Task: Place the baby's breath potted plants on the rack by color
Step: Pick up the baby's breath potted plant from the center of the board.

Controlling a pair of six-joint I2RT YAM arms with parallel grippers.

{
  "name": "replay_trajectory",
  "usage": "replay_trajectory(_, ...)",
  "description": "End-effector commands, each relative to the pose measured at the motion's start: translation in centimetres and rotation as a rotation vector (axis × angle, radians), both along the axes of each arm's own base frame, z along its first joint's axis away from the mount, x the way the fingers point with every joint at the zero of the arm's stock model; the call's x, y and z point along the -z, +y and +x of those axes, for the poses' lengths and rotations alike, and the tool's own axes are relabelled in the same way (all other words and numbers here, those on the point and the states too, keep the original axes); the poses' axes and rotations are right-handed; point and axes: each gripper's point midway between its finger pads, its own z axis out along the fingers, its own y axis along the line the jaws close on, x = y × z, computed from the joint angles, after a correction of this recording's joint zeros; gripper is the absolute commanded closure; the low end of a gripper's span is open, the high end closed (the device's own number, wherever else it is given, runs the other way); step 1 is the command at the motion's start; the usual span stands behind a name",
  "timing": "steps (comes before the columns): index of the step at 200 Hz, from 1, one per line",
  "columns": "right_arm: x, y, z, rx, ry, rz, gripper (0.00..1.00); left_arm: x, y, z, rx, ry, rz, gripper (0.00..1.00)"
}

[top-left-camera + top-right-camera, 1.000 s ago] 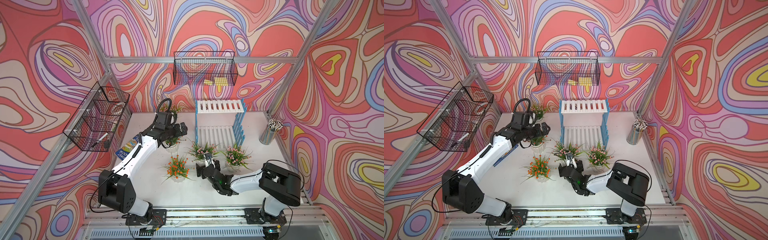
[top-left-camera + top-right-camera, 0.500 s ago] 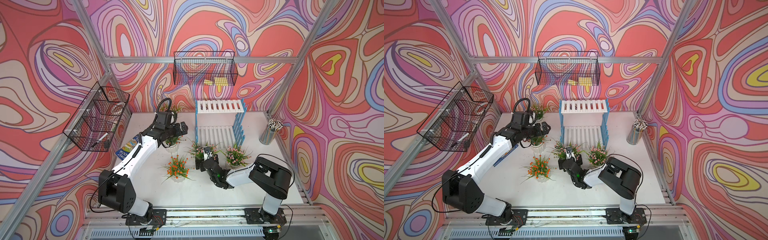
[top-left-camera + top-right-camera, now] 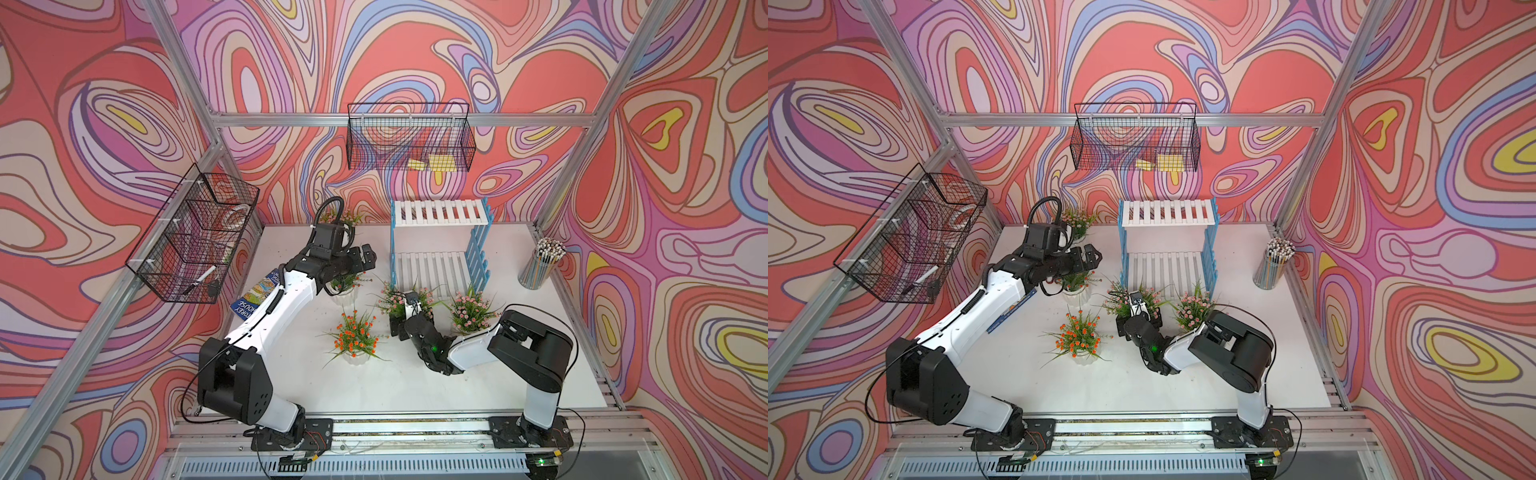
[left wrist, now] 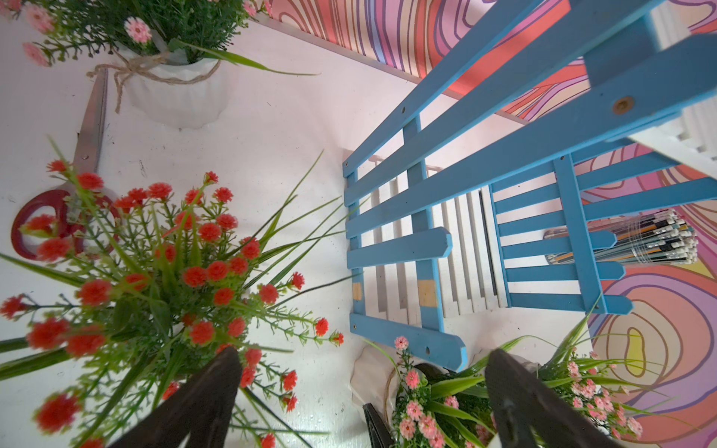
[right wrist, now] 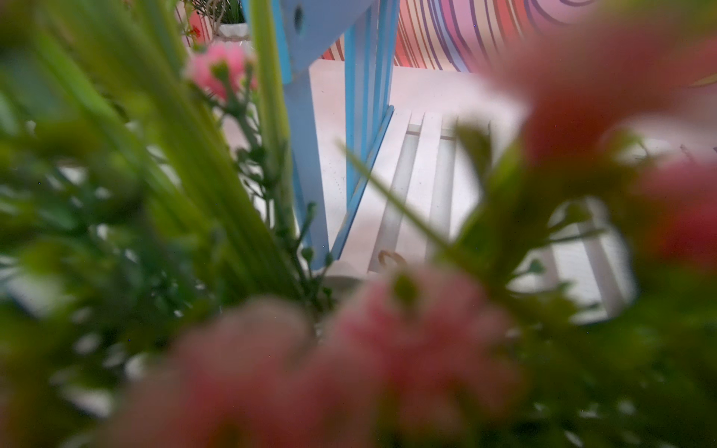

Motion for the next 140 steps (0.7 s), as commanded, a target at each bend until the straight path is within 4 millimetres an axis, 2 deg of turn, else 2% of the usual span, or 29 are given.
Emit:
replay_trajectory(1,-1.1,-1.1,-0.1,0.025,-0.018,0.004,0.25,-0.3,0.2,0.5,-0.007,-0.021,-0.005,0.0)
replay_trajectory(16,-1.8,-1.4,-0.3,0.027,-0.028,0.001,0.3,-0.2,0.2,0.6,-0.008,-0.022,-0.006,0.0)
replay_trajectory(31,-1.7,-1.8,-0.5,0.033,-0.025,-0.009,0.29,-0.2,0.1,0.6,-0.006,-0.022,-0.011,0.0)
replay_trajectory(35,-2.7,-1.9,-0.5,0.034,-0.038,0.01,0.3,-0.2,0.1,0.6,-0.005,-0.021,-0.011,0.0)
replay_trajectory(69,-4.7,-2.6,-1.1,0.038,-0.032,0.028,0.29,0.0,0.1,0.6,-0.003,-0.022,-0.005,0.0)
replay_trajectory(105,-7.7,-3.0,-1.1,0.05,-0.042,0.042,0.3,0.1,0.1,0.5,-0.001,-0.025,-0.011,0.0)
replay_trajectory(140,-10.5,-3.3,0.3,0.094,-0.1,0.044,0.29,0.3,0.1,0.5,-0.003,-0.027,-0.01,0.0)
